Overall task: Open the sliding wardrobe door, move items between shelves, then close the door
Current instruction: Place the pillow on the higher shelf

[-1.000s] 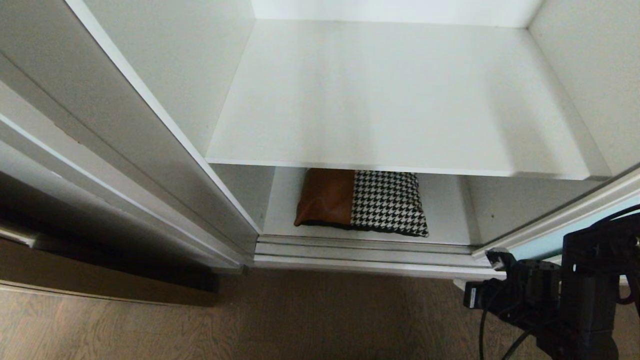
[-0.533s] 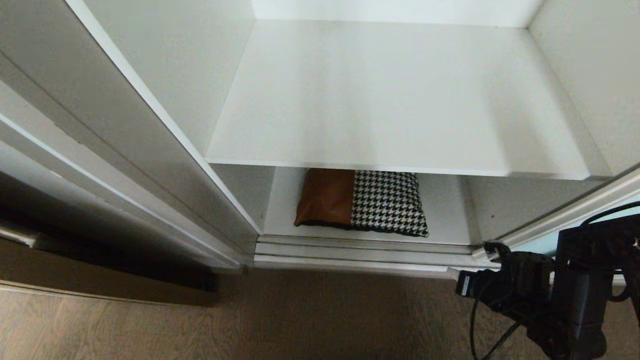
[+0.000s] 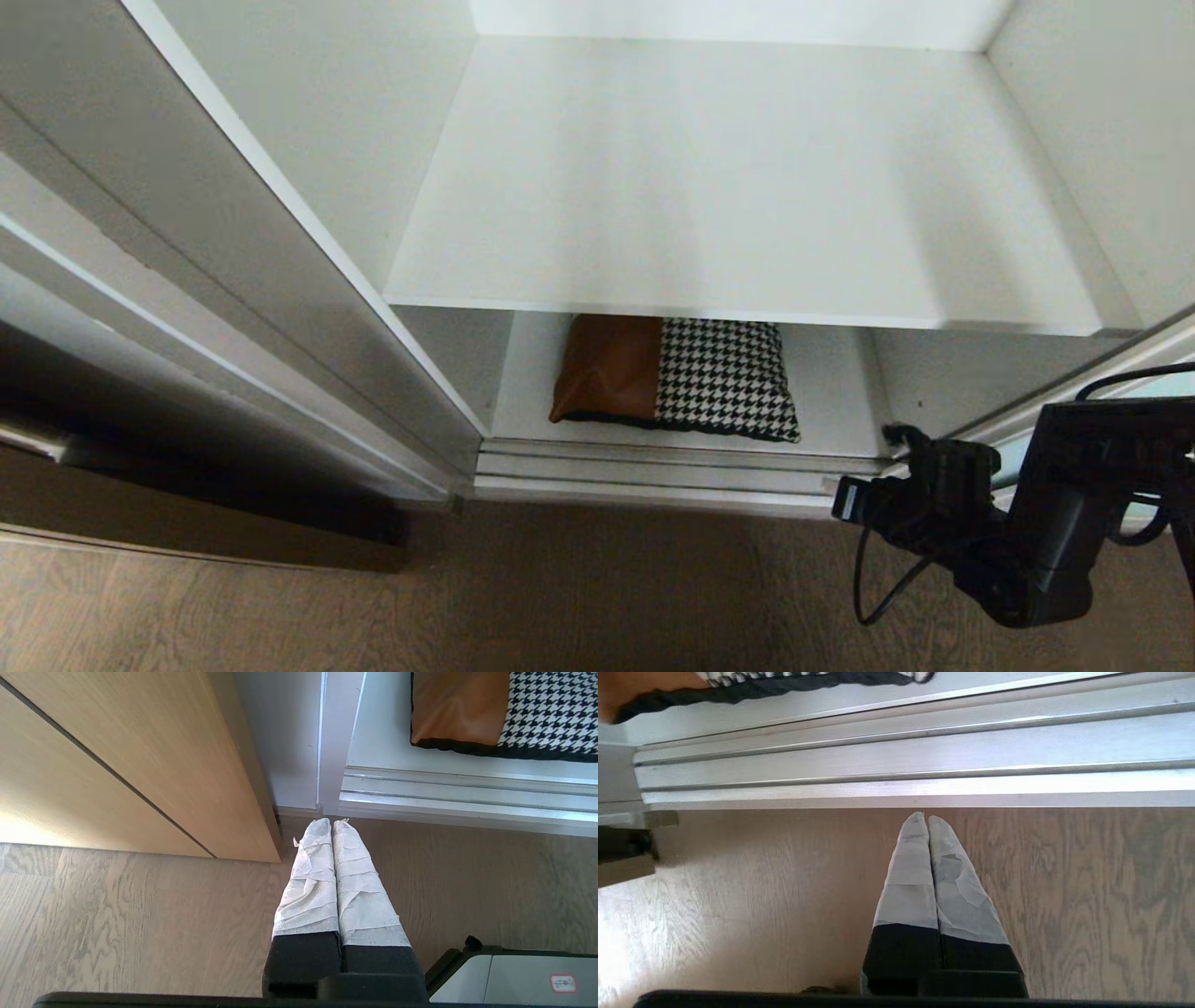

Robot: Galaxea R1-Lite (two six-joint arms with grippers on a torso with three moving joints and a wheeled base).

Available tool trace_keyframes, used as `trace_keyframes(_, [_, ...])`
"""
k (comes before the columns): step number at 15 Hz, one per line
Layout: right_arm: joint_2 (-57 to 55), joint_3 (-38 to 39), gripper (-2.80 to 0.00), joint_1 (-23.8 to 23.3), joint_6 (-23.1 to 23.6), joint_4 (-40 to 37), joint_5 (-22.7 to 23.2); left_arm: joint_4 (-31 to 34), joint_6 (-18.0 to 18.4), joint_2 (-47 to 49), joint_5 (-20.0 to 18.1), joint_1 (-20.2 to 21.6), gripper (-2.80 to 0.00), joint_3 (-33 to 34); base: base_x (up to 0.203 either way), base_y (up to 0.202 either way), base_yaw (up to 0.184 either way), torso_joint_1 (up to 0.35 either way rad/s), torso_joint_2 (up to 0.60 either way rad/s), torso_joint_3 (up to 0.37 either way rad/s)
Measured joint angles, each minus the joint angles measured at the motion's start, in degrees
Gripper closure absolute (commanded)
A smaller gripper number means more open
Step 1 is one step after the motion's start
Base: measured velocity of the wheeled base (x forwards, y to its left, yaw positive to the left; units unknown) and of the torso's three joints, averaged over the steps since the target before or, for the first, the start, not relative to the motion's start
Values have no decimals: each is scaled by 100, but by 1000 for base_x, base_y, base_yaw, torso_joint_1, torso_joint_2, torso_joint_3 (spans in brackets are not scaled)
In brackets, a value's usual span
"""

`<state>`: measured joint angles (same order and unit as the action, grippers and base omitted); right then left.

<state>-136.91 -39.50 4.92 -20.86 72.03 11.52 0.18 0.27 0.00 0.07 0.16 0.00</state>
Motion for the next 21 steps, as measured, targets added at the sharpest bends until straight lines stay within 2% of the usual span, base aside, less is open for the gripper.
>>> trace_keyframes(5, [-57,-650,0,4,-325,-411,-23,0,-2,0,0,0,0,0,0,0,0,0,0,0])
trace_keyframes(6, [-74,-754,-22,4,-330,-536,-26,0,-2,0,-1,0,0,0,0,0,0,0,0,0])
trace_keyframes(7, [-85,-820,-280,4,-323,-627,-13,0,0,0,0,0,0,0,0,0,0,0,0,0])
trace_keyframes(11, [-168,-987,-280,30,-312,-624,41,-2,0,0,0,0,0,0,0,0,0,0,0,0])
trace_keyframes(15, [-316,-1467,-280,48,-371,-770,106,0,0,0,0,0,0,0,0,0,0,0,0,0])
trace_keyframes(19, [-388,-1871,-280,50,-573,-977,631,0,-1,0,0,0,0,0,0,0,0,0,0,0])
trace_keyframes(21, [-427,-2157,-280,50,-588,-1160,725,-2,0,0,0,0,0,0,0,0,0,0,0,0])
